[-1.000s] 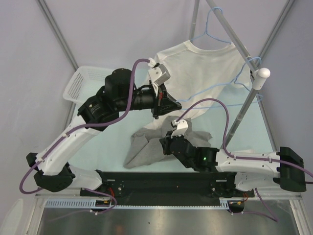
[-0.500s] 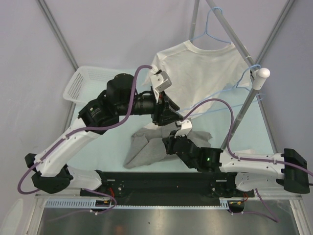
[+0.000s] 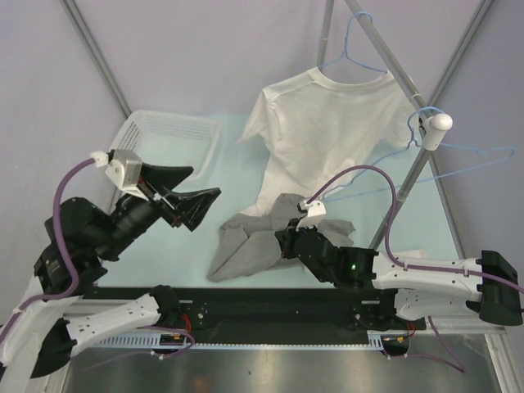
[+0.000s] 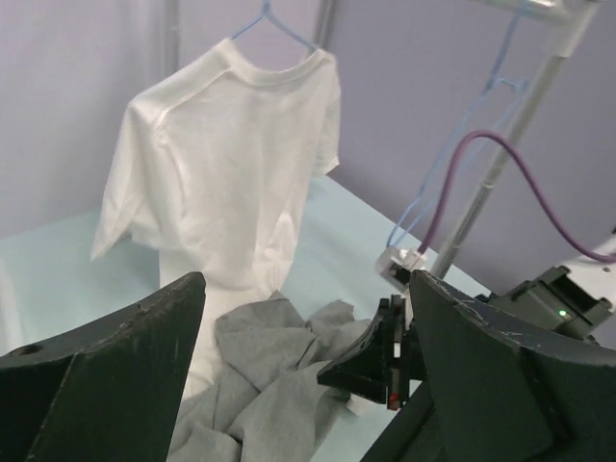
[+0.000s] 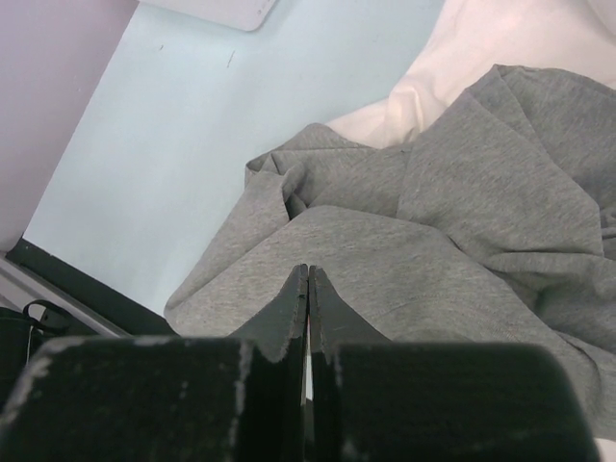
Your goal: Remove the t-shirt from the hanger
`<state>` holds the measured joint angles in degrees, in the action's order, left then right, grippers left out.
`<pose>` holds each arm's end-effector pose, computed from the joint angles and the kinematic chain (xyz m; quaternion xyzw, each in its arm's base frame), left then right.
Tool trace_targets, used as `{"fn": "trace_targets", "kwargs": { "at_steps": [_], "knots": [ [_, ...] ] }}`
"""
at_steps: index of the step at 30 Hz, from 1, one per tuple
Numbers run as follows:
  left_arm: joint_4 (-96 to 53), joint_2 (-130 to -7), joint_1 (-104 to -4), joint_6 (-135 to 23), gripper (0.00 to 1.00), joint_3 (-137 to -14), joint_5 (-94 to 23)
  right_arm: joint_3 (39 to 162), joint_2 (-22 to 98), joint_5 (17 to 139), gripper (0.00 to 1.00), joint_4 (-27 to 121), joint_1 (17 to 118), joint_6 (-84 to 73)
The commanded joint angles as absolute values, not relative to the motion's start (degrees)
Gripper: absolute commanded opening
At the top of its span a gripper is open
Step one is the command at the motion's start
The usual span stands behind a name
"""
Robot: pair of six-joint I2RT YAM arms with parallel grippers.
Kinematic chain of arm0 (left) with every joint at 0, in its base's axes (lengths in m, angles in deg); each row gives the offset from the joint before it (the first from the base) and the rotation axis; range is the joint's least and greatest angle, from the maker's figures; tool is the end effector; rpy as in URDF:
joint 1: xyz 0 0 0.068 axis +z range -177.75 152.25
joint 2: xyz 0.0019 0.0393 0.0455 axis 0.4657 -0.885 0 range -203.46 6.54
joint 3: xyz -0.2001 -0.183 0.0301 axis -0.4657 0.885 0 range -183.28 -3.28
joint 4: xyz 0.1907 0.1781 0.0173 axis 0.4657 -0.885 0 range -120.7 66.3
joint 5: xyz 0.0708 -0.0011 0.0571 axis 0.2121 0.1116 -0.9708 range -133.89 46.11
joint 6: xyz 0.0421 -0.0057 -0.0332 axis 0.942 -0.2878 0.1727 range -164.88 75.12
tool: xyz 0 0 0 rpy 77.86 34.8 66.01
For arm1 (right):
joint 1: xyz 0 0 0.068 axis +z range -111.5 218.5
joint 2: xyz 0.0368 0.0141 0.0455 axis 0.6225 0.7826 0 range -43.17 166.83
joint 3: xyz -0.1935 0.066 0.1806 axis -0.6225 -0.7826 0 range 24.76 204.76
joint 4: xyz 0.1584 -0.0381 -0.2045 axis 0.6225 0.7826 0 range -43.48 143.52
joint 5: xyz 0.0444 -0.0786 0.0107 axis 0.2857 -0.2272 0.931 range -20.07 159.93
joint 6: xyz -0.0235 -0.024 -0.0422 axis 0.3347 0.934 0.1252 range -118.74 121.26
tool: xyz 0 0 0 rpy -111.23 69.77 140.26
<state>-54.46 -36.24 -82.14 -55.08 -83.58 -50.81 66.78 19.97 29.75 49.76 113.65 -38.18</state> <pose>0.0574 -0.0728 0.5025 0.2076 0.6313 -0.3648 0.6521 0.0844 0.2291 0.2749 -0.0648 0.8083 0.2724 0.5180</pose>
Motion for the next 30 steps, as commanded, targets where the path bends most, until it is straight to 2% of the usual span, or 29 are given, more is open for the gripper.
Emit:
{"fn": "trace_targets", "kwargs": {
  "at_steps": [1, 2, 3, 9, 10, 12, 13, 15, 24, 30],
  "knots": [
    [-56.03, -35.65, -82.16, -63.06, 0.92, -71.68, -60.32, 67.65, 20.29, 27.92, 0.0, 49.95, 113.64, -37.42],
    [-57.35, -35.12, -82.16, -66.99, 0.96, -69.66, -61.89, 68.78, 21.68, 28.44, 0.0, 50.56, 113.47, -37.33],
    [-57.62, -34.42, -82.16, -68.94, 0.96, -65.38, -62.52, 69.75, 22.65, 28.1, 0.0, 51.43, 113.55, -37.5],
    [-54.02, -22.3, -82.16, -80.73, 0.91, -47.27, -63.4, 75.73, 31.44, 27.39, 0.31, 57.42, 114.43, -42.86],
    [-53.85, -19.67, -82.16, -81.7, 0.9, -45.75, -63.58, 76.17, 32.5, 27.48, 0.46, 57.5, 115.04, -43.91],
    [-53.75, -18.07, -82.16, -83.98, 0.9, -43.29, -64.11, 76.79, 35.56, 28.09, 0.69, 57.42, 115.31, -44.62],
    [-54.1, -17.63, -82.16, -84.43, 0.9, -43.01, -64.19, 77.14, 36.63, 27.75, 0.84, 58.37, 115.66, -45.06],
    [-54.54, -17.54, -82.07, -84.52, 0.89, -43.18, -63.67, 77.84, 38.91, 26.17, 0.99, 60.48, 116.01, -47.69],
    [-53.06, -17.54, -82.16, -85.66, 0.89, -38.97, -60.95, 78.29, 43.67, 16.06, 1.0, 71.81, 114.35, -56.2],
    [-51.29, -18.94, -82.16, -85.49, 0.9, -38.96, -59.71, 78.02, 48.41, 17.72, 1.0, 70.96, 111.71, -57.2]
  ]
}}
